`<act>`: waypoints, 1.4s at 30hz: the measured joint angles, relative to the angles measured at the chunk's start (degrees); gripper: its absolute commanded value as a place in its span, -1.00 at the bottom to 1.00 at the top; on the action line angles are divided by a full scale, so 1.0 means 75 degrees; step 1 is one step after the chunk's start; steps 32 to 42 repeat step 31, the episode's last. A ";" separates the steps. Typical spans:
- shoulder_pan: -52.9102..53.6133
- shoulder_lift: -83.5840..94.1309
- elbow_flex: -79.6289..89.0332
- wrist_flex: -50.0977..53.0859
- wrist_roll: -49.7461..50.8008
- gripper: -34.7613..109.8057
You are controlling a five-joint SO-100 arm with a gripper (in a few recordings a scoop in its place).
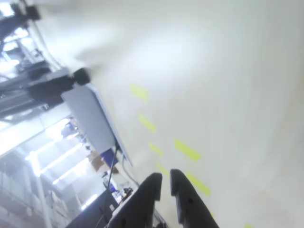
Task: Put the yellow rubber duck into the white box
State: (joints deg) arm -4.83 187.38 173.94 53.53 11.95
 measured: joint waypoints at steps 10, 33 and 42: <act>0.0035 0.0105 0.0070 0.0047 0.0070 -0.52; 0.0035 0.0105 0.0082 0.0047 0.0070 -0.52; 0.0035 0.0105 0.0082 0.0047 0.0070 -0.52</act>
